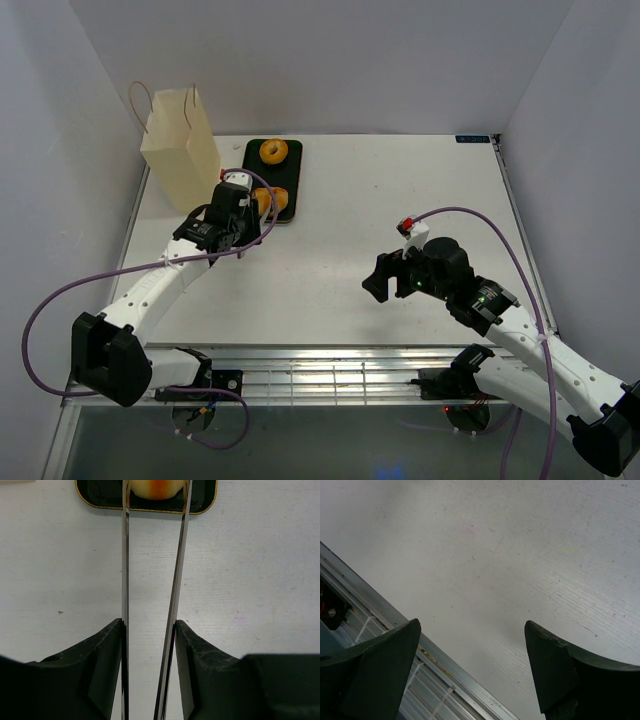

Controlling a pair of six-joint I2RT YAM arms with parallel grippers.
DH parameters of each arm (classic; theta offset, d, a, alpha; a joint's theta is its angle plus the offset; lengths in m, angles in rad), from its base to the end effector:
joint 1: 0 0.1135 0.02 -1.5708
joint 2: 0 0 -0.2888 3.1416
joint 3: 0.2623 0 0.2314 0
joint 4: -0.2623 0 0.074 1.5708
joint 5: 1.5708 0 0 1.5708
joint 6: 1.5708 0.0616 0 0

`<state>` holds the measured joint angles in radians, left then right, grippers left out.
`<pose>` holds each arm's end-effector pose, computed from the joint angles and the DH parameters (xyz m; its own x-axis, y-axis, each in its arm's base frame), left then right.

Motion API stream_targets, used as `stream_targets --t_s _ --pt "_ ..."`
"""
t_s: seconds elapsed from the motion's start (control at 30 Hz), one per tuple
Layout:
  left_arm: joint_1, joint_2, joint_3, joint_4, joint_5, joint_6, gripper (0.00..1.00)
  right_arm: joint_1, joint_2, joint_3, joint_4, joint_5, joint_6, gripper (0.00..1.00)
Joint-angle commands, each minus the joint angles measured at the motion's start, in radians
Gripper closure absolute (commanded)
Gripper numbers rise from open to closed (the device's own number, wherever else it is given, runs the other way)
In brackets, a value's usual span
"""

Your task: Place the fake bread into the paper bag

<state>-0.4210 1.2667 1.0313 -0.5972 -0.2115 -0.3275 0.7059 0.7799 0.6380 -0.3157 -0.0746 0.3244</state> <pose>0.2382 -0.0925 0.2960 -0.7263 -0.0194 -0.6871 0.0391 0.9968 -0.0694 0.1233 0.1111 0.2845 -0.5411 -0.0436 -0.8398 -0.5542 0.7696 0.3172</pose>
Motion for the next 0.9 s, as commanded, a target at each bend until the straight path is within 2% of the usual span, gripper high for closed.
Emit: stream_targets --t_s 0.0,0.87 --pt "0.002 -0.006 0.012 0.039 -0.016 -0.008 0.46 -0.006 -0.011 -0.012 0.033 0.004 -0.016 0.10" --pt "0.004 0.072 0.001 0.073 -0.002 -0.016 0.51 -0.006 -0.016 -0.020 0.033 0.006 -0.013 0.10"
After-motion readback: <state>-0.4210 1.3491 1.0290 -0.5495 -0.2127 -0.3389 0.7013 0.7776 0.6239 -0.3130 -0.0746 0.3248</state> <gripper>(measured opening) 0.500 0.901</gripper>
